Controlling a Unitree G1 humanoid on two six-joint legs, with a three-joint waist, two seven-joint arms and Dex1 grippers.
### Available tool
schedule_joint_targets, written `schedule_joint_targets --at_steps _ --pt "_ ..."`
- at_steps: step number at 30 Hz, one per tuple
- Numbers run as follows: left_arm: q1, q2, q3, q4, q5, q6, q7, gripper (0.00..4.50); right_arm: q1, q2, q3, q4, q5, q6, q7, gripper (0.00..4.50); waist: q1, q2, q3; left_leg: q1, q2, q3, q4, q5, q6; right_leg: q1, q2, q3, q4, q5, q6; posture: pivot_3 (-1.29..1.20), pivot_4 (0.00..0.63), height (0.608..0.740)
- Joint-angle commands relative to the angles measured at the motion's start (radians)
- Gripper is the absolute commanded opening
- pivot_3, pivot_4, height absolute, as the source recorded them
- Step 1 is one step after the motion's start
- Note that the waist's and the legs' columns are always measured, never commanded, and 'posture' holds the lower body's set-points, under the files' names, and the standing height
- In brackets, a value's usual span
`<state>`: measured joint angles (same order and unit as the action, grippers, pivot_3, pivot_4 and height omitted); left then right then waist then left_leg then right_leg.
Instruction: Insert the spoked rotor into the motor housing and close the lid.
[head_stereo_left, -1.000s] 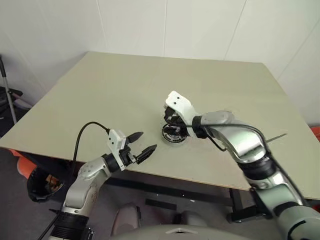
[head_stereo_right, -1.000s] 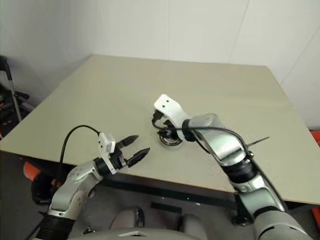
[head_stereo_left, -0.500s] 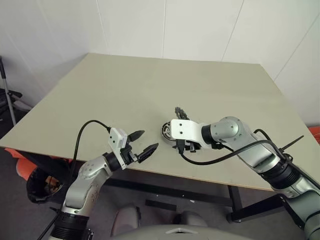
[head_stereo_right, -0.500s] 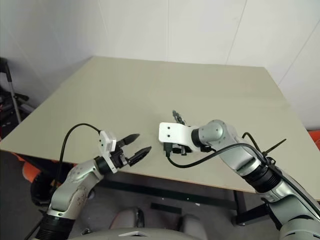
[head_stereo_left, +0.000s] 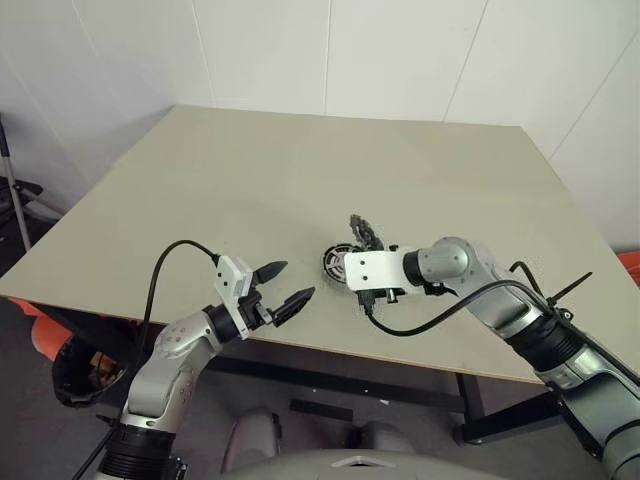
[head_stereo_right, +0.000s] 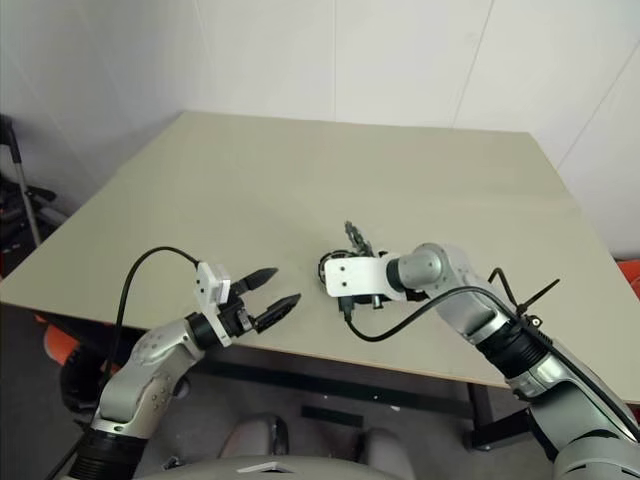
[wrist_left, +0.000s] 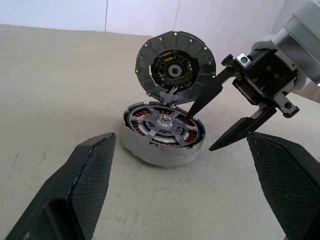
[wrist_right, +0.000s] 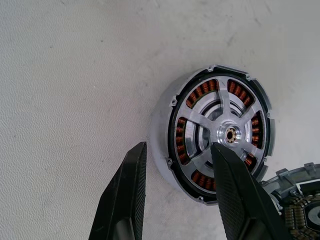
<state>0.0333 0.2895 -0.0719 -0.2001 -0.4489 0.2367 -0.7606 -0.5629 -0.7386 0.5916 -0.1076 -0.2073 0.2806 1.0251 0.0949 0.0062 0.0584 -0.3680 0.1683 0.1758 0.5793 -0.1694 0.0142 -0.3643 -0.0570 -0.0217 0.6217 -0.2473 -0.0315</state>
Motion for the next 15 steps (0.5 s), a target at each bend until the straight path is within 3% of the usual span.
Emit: schedule_joint_targets --at_steps 1,6,15 --pt "-0.006 0.001 0.007 -0.016 -0.008 -0.023 -0.009 4.5 -0.005 0.01 -0.026 0.013 -0.018 -0.033 0.011 1.71 0.0 0.0 0.0 0.0 0.0 0.0 0.0 0.0 0.0 0.0 0.0 0.0 0.0 0.0 0.0 0.0 0.0 0.74" --pt "-0.005 -0.002 0.005 -0.015 -0.005 -0.027 -0.007 4.5 -0.005 0.022 -0.032 0.041 -0.031 -0.054 0.021 0.02 0.0 0.0 0.0 0.0 0.0 0.0 0.0 0.0 0.0 0.0 0.0 0.0 0.0 0.0 0.0 0.0 0.0 0.74" --pt "0.004 -0.003 0.005 -0.021 -0.004 -0.032 -0.002 4.5 0.003 0.026 -0.047 0.044 -0.043 -0.044 0.033 0.0 -0.001 0.0 0.0 0.001 0.0 0.0 0.001 0.0 0.0 0.001 0.0 0.0 0.0 -0.001 0.002 0.0 0.0 0.74"
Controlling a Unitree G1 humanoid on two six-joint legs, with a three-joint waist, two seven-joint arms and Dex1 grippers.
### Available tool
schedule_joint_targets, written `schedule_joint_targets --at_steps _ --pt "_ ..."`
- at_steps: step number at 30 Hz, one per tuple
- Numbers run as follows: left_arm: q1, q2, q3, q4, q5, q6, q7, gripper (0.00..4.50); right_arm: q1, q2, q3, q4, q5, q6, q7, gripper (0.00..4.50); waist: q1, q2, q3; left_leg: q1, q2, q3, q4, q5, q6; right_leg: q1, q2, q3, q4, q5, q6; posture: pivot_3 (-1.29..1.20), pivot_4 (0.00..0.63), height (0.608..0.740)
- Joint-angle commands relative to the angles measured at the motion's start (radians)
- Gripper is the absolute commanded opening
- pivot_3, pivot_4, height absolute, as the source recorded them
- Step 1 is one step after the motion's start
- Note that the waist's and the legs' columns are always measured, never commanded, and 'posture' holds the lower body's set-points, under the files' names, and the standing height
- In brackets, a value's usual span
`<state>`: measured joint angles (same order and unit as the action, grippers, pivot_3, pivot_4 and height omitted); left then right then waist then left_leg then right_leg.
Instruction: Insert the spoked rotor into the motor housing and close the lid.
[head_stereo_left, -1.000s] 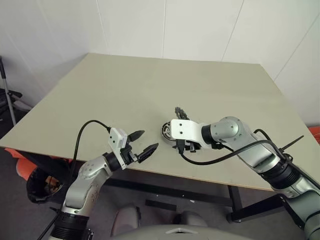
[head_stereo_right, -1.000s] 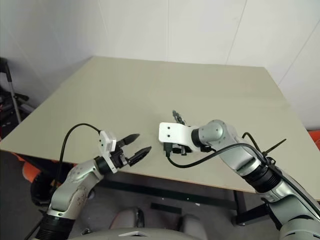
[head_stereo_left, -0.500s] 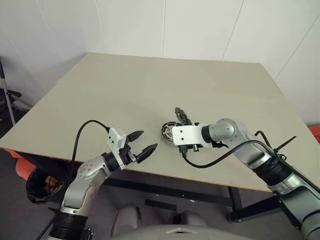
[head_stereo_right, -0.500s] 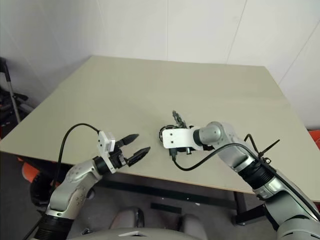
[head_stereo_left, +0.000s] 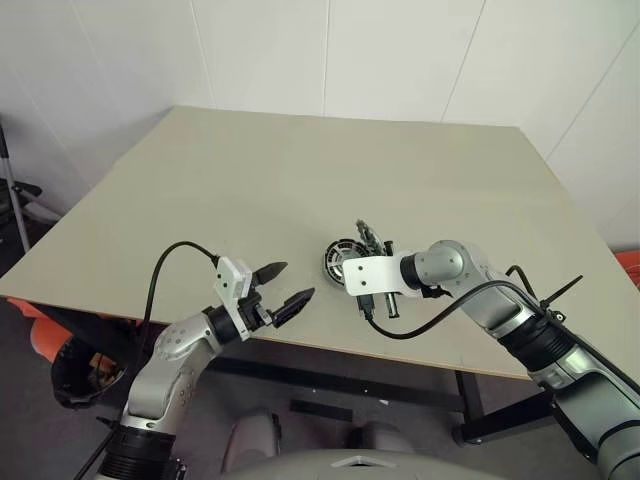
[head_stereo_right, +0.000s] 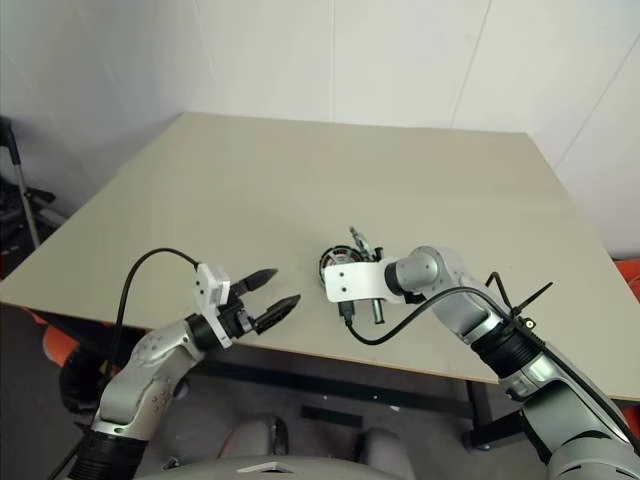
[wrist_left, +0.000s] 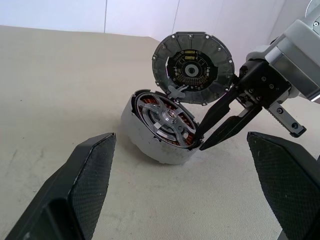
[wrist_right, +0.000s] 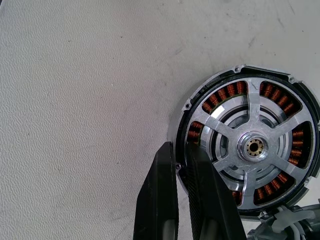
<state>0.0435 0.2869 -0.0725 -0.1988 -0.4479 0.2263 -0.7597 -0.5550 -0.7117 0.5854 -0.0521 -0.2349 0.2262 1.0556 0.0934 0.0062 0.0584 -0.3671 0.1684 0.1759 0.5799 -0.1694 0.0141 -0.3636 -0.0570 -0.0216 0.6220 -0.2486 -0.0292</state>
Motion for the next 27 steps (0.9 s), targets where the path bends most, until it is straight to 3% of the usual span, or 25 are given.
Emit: schedule_joint_targets --at_steps 1,6,9,15,20,24,27 --pt "-0.007 0.0 0.006 -0.022 -0.005 -0.021 -0.003 4.5 0.001 0.003 -0.053 -0.036 -0.006 0.067 0.005 0.0 0.0 0.0 0.0 0.0 0.0 0.0 0.0 0.0 0.0 0.0 0.0 0.0 0.0 0.0 0.0 0.0 0.0 0.74" --pt "-0.013 0.0 0.008 -0.018 -0.007 -0.018 -0.001 4.5 0.036 0.031 -0.114 -0.212 0.056 0.42 0.026 0.0 0.005 0.0 0.0 -0.001 0.0 0.0 0.0 0.0 0.0 0.0 0.0 0.0 0.0 0.001 -0.002 0.0 0.0 0.74" --pt "-0.019 -0.001 0.009 -0.012 -0.009 -0.016 -0.003 4.5 0.036 0.038 -0.138 -0.355 0.109 0.722 0.039 0.0 0.005 0.0 0.0 -0.001 0.0 0.0 0.0 0.0 0.001 0.0 0.0 0.0 -0.001 0.001 -0.002 0.0 0.0 0.74" --pt "-0.031 -0.002 0.007 -0.001 -0.013 -0.011 -0.009 4.5 -0.012 0.063 -0.157 -0.524 0.225 1.149 -0.017 0.0 0.006 0.001 0.0 -0.001 0.001 0.0 -0.002 0.0 0.0 -0.001 0.001 0.0 0.0 0.001 -0.002 0.0 0.0 0.74" --pt "-0.04 -0.005 0.004 0.005 -0.014 -0.008 -0.011 4.5 -0.041 0.123 -0.17 -0.516 0.292 1.269 -0.124 0.0 0.006 0.001 0.0 -0.001 0.0 0.0 -0.001 0.0 -0.001 -0.002 0.0 0.0 0.0 -0.002 0.003 0.0 0.0 0.74" --pt "-0.047 -0.004 0.005 0.005 -0.015 -0.002 -0.009 4.5 -0.041 0.181 -0.192 -0.463 0.328 1.26 -0.207 0.0 0.006 0.001 0.0 -0.001 0.0 0.0 -0.001 0.001 -0.002 -0.002 0.0 0.0 0.0 -0.002 0.004 0.0 0.0 0.74" --pt "-0.048 -0.001 0.008 -0.005 -0.017 0.006 -0.005 4.5 -0.045 0.201 -0.182 -0.421 0.337 1.209 -0.263 0.92 0.005 0.001 0.0 -0.001 0.0 0.0 -0.002 0.001 -0.002 -0.002 0.0 0.0 0.0 -0.002 0.004 0.0 0.0 0.74"
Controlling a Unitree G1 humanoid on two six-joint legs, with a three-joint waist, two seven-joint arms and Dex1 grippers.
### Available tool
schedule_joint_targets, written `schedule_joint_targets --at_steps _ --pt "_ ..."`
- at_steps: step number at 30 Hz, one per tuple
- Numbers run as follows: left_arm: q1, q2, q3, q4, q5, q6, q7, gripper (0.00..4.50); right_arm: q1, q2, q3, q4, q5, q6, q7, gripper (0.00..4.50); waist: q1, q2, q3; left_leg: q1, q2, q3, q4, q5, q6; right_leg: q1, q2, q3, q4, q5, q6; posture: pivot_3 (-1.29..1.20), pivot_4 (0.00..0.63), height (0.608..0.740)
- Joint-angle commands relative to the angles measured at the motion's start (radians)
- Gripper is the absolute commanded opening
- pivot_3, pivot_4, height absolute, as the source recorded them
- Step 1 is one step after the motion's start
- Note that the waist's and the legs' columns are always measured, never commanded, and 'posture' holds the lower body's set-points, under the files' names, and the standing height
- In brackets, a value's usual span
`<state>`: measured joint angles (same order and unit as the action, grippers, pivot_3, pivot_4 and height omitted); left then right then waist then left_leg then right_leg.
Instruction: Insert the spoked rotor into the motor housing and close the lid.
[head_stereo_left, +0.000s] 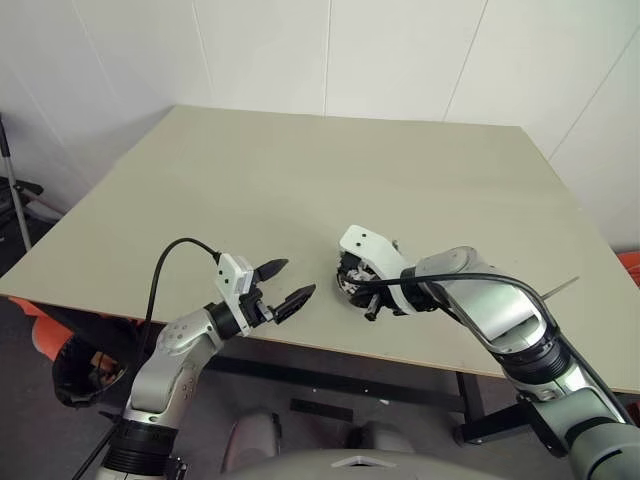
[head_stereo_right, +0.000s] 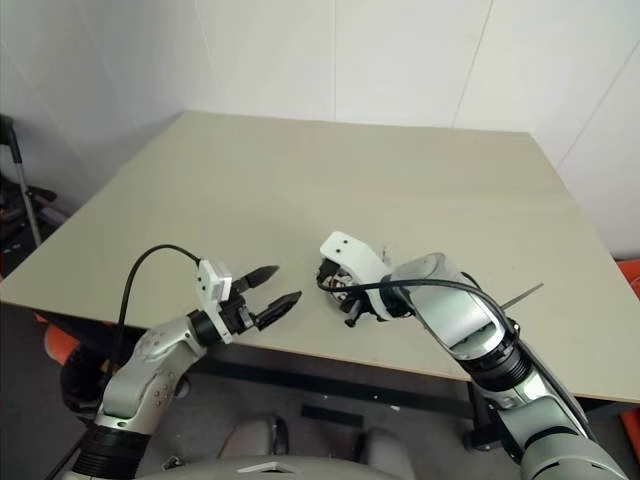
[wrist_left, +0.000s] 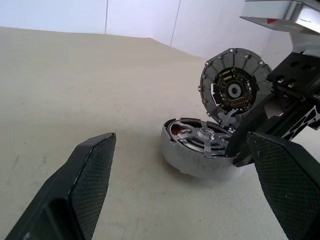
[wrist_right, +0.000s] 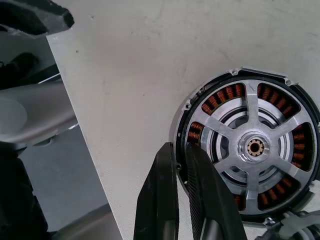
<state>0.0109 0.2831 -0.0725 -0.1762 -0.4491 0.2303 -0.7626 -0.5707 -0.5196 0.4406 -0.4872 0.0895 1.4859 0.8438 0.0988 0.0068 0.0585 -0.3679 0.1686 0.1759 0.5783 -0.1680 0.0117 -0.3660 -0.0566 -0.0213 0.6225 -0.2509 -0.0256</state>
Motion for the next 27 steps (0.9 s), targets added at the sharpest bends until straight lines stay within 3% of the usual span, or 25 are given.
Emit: schedule_joint_targets --at_steps 1,4,10,18,23,27 --pt "-0.014 0.003 0.008 -0.033 -0.016 0.004 0.0 4.5 -0.033 0.009 -0.024 0.019 0.015 -0.072 -0.065 1.22 0.0 0.0 0.0 0.0 0.0 0.0 0.0 0.0 0.0 0.0 0.0 0.0 0.0 0.0 0.0 0.0 0.0 0.74" --pt "-0.011 0.005 0.009 -0.046 -0.018 0.012 0.006 4.5 -0.038 0.013 -0.003 0.02 0.026 -0.131 -0.095 2.0 0.0 0.0 0.0 0.0 0.0 0.0 0.0 0.0 0.0 0.0 0.0 0.0 0.0 0.0 0.0 0.0 0.0 0.74" --pt "-0.017 0.007 0.009 -0.054 -0.019 0.023 0.012 4.5 -0.065 0.063 -0.057 -0.005 0.1 -0.214 -0.092 2.0 -0.002 0.0 0.0 0.0 0.0 0.0 0.0 0.0 -0.001 0.0 0.0 0.0 0.0 0.0 0.0 0.0 0.0 0.74" --pt "-0.026 0.006 0.007 -0.05 -0.02 0.031 0.009 4.5 -0.156 0.184 -0.239 -0.023 0.267 -0.129 -0.095 2.0 -0.001 0.0 0.0 0.0 0.0 0.0 0.0 0.0 -0.001 0.0 0.0 0.0 0.0 0.0 0.0 0.0 0.0 0.74" --pt "-0.028 0.01 0.01 -0.044 -0.022 0.03 0.002 4.5 -0.216 0.221 -0.303 0.032 0.25 -0.225 -0.191 2.0 -0.002 0.0 0.0 0.0 0.0 0.0 -0.001 0.001 -0.001 -0.001 0.0 0.0 0.001 0.0 0.0 0.0 0.0 0.74" --pt "-0.029 0.013 0.013 -0.036 -0.023 0.026 -0.003 4.5 -0.208 0.062 -0.193 0.122 0.074 -0.453 -0.268 1.09 0.004 -0.001 0.0 -0.001 -0.001 0.0 -0.001 0.001 -0.003 0.0 0.0 0.0 0.0 0.0 0.0 0.0 0.0 0.74"
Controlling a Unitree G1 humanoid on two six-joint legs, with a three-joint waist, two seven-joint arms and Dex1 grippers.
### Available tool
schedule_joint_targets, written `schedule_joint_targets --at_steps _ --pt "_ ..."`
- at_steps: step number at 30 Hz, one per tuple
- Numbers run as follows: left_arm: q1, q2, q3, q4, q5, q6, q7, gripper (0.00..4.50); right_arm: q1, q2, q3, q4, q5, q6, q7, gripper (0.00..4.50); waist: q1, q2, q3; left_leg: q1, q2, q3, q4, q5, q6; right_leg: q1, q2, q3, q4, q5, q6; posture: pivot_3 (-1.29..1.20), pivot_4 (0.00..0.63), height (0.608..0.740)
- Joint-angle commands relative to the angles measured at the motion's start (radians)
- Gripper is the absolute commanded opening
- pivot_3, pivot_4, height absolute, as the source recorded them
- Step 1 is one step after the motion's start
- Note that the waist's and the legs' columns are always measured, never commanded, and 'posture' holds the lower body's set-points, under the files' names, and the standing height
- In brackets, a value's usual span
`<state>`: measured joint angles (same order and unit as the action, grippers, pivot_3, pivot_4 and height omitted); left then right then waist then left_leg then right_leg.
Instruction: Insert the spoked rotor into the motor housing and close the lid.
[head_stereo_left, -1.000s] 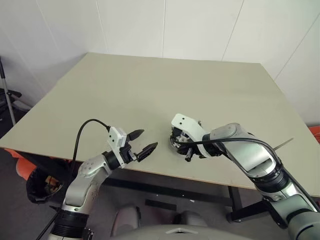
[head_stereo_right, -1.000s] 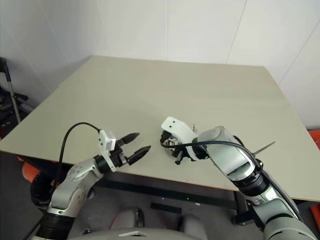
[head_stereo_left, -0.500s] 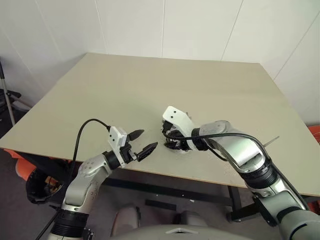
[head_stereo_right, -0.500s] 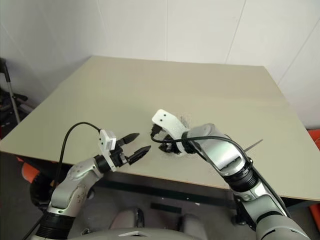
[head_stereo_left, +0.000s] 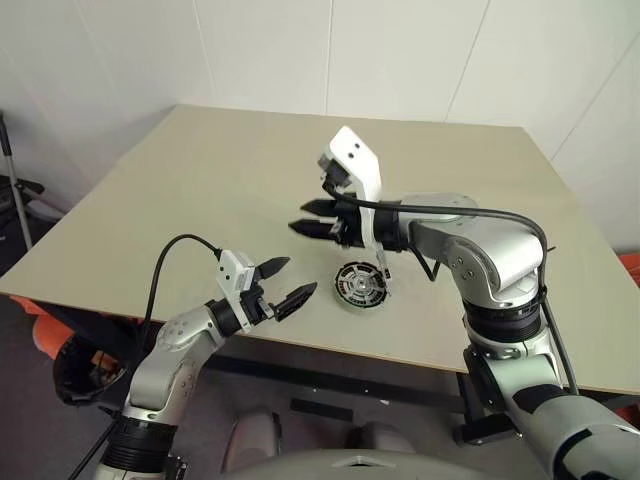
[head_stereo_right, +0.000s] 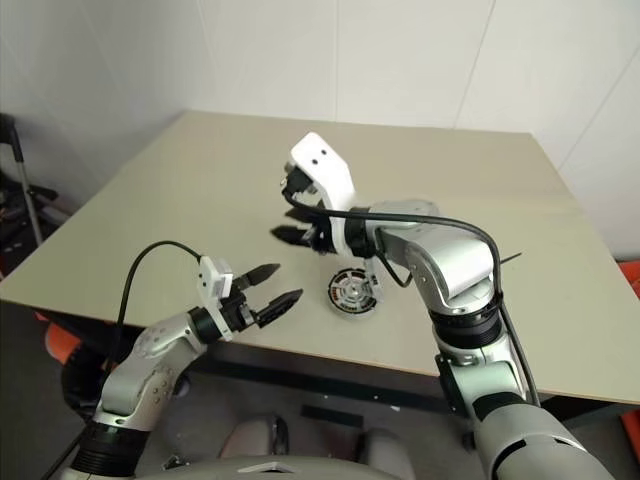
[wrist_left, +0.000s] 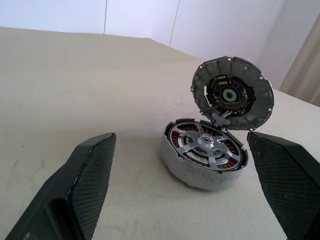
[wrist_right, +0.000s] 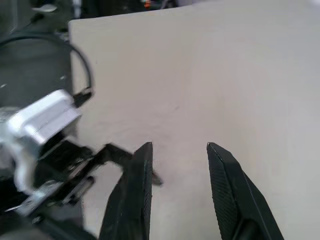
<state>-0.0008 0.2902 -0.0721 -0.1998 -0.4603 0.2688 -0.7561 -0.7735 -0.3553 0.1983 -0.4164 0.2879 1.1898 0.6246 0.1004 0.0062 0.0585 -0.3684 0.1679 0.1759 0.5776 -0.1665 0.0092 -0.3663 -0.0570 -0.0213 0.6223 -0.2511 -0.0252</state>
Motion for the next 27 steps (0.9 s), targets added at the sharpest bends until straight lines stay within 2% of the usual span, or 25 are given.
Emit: schedule_joint_targets --at_steps 1,3,8,14,18,27 --pt "-0.019 0.006 0.013 -0.01 -0.011 -0.013 -0.01 4.5 0.007 -0.151 0.073 0.073 -0.158 -0.201 -0.05 0.76 0.003 0.0 0.0 0.0 -0.001 0.0 0.0 0.0 0.0 0.0 0.0 0.0 0.0 0.0 0.0 0.0 0.0 0.74" --pt "-0.02 0.006 0.012 -0.009 -0.01 -0.014 -0.01 4.5 0.04 -0.248 0.109 0.115 -0.221 -0.292 -0.041 0.03 0.003 0.0 0.0 0.0 -0.001 0.0 0.0 0.0 -0.001 0.001 -0.001 0.0 -0.001 0.0 0.0 0.0 0.0 0.74" --pt "-0.02 0.007 0.007 -0.016 -0.007 -0.014 -0.009 4.5 0.143 -0.469 0.151 0.173 -0.327 -0.473 0.041 0.03 0.002 0.0 0.0 -0.001 0.0 0.0 -0.001 0.0 0.0 0.0 0.0 0.0 0.0 0.0 0.0 0.0 0.0 0.74" --pt "-0.018 0.013 0.004 -0.015 -0.006 -0.018 -0.016 4.5 0.317 -0.646 0.117 0.084 -0.285 -0.523 0.219 0.03 0.0 0.0 0.0 0.0 0.0 0.0 -0.001 -0.003 0.005 0.001 0.0 0.0 -0.002 0.0 -0.001 0.0 0.0 0.74" --pt "-0.023 0.021 0.003 -0.008 -0.006 -0.021 -0.029 4.5 0.4 -0.63 0.035 -0.004 -0.184 -0.46 0.268 0.03 -0.007 0.002 0.0 0.001 0.001 0.001 -0.001 -0.003 0.006 0.001 0.0 0.0 -0.002 0.0 -0.001 0.0 0.0 0.74" --pt "-0.039 0.035 0.003 0.017 -0.002 -0.026 -0.064 4.5 0.455 -0.487 -0.047 -0.069 -0.122 -0.361 0.173 0.03 -0.003 0.002 0.0 0.003 0.0 0.001 0.003 -0.003 0.005 0.005 0.0 0.0 -0.002 0.0 0.0 0.0 0.0 0.74"
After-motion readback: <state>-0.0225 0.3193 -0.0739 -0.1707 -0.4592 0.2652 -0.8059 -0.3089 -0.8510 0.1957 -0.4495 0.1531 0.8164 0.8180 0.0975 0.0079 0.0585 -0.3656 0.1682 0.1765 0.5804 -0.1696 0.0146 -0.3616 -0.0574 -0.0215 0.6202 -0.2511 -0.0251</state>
